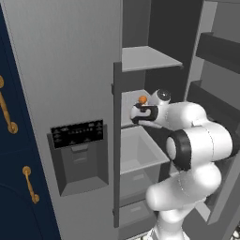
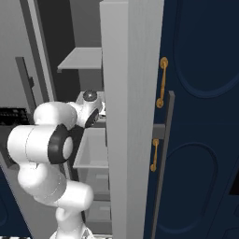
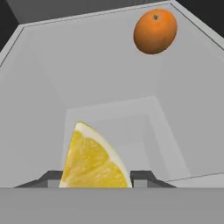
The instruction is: Grab a lemon wedge from the fridge and one ice cube from the ice bowl, and put them in the glass of lemonade.
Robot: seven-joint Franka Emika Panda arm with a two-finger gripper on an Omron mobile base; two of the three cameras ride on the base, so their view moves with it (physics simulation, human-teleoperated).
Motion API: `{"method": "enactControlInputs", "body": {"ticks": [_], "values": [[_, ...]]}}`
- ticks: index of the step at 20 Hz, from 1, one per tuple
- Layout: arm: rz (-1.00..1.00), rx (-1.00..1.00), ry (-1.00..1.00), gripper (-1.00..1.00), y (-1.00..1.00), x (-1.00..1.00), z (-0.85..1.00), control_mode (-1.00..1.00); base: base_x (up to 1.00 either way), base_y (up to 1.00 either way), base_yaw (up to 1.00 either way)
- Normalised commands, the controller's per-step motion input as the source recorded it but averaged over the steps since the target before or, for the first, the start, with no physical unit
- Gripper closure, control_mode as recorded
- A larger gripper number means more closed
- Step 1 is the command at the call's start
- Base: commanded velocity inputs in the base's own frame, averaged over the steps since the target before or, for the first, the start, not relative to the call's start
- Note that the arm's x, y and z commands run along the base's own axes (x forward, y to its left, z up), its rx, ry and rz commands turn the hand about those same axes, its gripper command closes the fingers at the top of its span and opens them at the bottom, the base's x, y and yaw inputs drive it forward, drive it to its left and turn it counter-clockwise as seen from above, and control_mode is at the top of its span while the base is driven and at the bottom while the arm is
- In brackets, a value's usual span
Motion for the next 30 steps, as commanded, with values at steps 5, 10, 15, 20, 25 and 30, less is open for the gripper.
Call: {"method": "enactControlInputs", "body": {"ticks": [5,10,15,20,25,30], "values": [[-0.07,0.01,0.02,1.0,-0.03,-1.0,0.24,-1.0,0.0,0.0,0.0],[0.0,0.05,0.05,1.0,0.0,-1.0,0.62,-1.0,0.0,0.0,0.0],[0.0,0.03,0.0,1.0,0.0,-1.0,0.31,-1.0,0.0,0.0,0.0],[0.0,0.0,0.0,1.0,0.0,-1.0,0.13,-1.0,0.0,0.0,0.0],[0.0,-0.03,0.0,1.0,0.0,-1.0,0.0,-1.0,0.0,0.0,0.0],[0.0,-0.01,0.0,1.0,0.0,-0.2,0.0,1.0,-0.8,0.0,0.0]]}}
